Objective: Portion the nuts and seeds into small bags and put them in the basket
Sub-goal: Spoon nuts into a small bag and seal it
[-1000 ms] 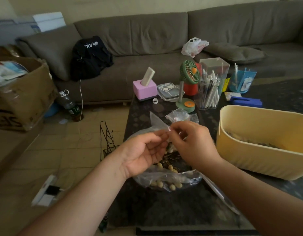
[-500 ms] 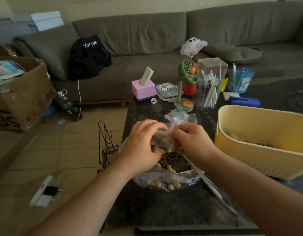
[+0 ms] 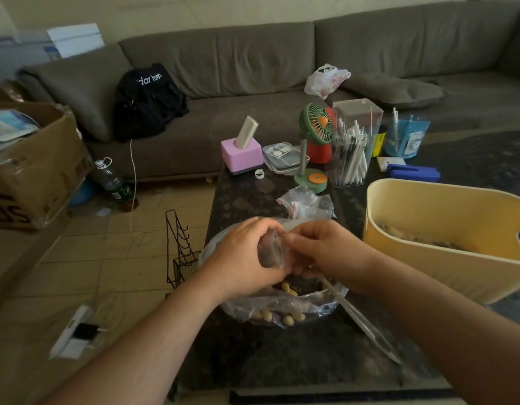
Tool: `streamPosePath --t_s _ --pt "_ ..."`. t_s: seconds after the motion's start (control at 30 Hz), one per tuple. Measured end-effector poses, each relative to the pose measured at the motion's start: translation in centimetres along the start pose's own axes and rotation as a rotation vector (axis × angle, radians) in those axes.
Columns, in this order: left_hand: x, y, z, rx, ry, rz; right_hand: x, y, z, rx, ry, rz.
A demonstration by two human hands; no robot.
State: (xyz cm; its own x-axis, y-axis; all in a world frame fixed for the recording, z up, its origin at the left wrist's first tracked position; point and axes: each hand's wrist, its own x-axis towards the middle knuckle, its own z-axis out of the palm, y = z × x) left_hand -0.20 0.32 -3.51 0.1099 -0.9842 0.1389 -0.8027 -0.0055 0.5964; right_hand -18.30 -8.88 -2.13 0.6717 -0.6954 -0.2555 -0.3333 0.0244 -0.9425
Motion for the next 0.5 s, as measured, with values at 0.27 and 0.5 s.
streamPosePath --t_s 0.27,0.5 --pt "-1.1 -2.3 -1.7 0.137 -0.490 -0.251 0.4 4.4 -4.8 -1.133 -0.225 -0.133" --pt "-1.2 -2.2 -1.0 0.276 -0.565 -0.220 0.3 6.7 -4.4 -1.068 -0.244 -0.332"
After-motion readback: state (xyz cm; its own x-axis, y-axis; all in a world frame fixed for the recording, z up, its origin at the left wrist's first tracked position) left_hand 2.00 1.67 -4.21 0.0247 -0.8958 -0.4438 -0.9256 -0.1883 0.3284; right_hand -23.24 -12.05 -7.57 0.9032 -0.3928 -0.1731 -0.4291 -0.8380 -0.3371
